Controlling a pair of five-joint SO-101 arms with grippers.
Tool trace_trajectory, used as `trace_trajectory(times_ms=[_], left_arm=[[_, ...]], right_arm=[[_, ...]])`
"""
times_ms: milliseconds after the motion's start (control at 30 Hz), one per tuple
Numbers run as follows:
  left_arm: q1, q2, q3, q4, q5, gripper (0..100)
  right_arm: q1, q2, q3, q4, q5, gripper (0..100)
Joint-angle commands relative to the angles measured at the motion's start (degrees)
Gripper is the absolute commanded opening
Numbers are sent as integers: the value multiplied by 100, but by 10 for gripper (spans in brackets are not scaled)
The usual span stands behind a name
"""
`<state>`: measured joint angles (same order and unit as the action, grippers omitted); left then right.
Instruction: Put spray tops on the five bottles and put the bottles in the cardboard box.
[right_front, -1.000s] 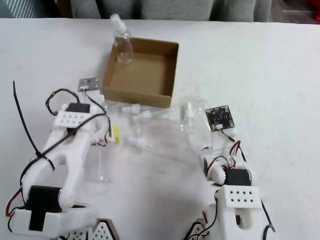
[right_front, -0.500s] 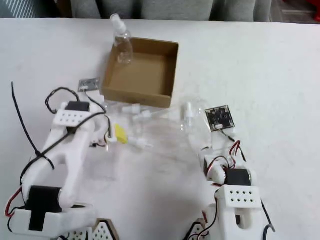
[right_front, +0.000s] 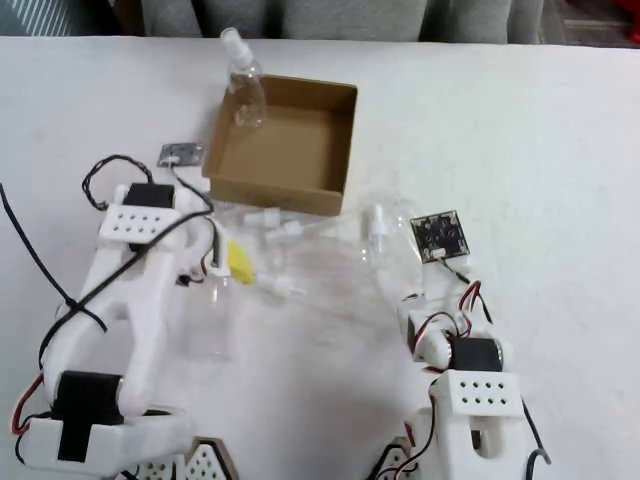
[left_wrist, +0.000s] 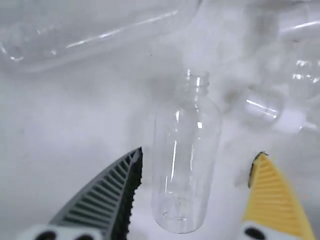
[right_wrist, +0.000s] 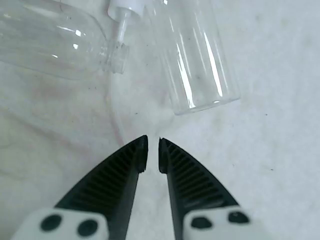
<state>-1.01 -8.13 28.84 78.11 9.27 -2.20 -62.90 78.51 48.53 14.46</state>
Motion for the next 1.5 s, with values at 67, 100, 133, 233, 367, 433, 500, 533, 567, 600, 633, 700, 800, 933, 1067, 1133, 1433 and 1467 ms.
trace_trajectory(times_ms=[67,100,133,233,367,433,500,533,567,600,633,700,800,933,1067,1133,1433,1467], left_arm=[[154,-22,-35,53,-536,331],[154,-22,-35,53,-536,331],[154,-22,-35,53,-527,331],[145,-13,53,-88,-510,331],[154,-13,264,-369,-70,331],[233,-13,378,-431,35,331],[330,-13,431,-431,44,331],[365,-13,448,-431,44,331],[391,-13,457,-431,44,331],[400,-13,457,-431,44,331],[400,-13,457,-431,44,331],[400,-13,457,-431,44,331],[365,-13,457,-431,18,331],[356,-13,466,-527,0,331],[356,-13,466,-589,-9,331],[356,-13,466,-589,-97,331],[233,-22,879,-1187,-554,331],[233,-22,923,-1248,-563,331]], right_arm=[[22,-66,-35,-84,53,18],[22,-66,-35,-84,53,18],[22,-66,-35,-84,53,18],[22,-66,-35,-84,53,18],[31,-66,-35,-84,53,18],[31,-66,-35,-84,53,18],[31,-66,-35,-84,53,18],[40,-66,-35,-84,53,18],[40,-66,-35,-84,53,18],[48,-66,-35,-84,53,18],[48,-66,-35,-84,53,18],[48,-66,-35,-84,53,18],[48,-66,-35,-84,53,18],[48,-66,-35,-75,53,17],[48,-66,-35,-66,53,17],[48,-66,-35,-66,53,18],[48,-66,-35,-66,53,18],[40,-66,-35,-66,53,18]])
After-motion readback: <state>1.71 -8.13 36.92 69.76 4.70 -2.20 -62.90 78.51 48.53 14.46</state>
